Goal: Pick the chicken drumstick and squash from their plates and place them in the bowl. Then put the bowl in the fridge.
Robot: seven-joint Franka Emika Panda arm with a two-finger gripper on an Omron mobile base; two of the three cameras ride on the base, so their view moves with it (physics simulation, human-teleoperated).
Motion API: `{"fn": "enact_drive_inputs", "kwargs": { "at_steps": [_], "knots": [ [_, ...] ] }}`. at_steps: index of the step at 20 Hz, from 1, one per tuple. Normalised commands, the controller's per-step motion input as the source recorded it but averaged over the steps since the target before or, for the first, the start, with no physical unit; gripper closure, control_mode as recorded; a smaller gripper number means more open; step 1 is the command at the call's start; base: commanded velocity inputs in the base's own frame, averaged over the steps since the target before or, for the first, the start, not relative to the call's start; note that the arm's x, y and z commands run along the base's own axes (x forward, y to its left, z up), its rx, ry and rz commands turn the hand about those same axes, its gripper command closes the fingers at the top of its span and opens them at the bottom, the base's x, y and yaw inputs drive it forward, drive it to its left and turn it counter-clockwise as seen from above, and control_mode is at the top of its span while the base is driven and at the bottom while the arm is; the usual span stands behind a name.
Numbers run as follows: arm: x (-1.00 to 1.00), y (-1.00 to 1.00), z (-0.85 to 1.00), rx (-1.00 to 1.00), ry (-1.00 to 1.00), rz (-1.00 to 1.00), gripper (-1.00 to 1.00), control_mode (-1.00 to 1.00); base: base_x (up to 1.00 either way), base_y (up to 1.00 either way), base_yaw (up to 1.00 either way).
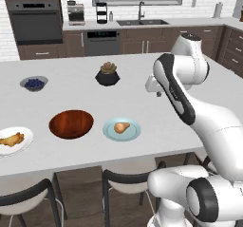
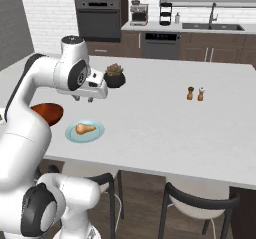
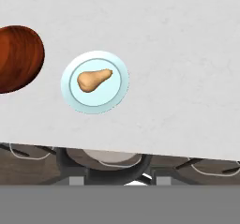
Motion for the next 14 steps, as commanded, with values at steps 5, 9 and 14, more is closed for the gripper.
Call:
{"fn": "enact_drive_inputs", "kwargs": {
  "at_steps": [5,9,14],
  "knots": [
    [-0.23,0.28,-0.02,0.06,0.0,0.0,-1.0,-1.0,0.0,0.0,0.0],
    [-0.51,0.57,-0.16,0.23,0.0,-0.01,-1.0,-1.0,0.0,0.0,0.0],
    [-0.63,0.16,-0.1,0.23,0.08,-0.34,-1.0,-1.0,0.0,0.0,0.0]
  ]
}}
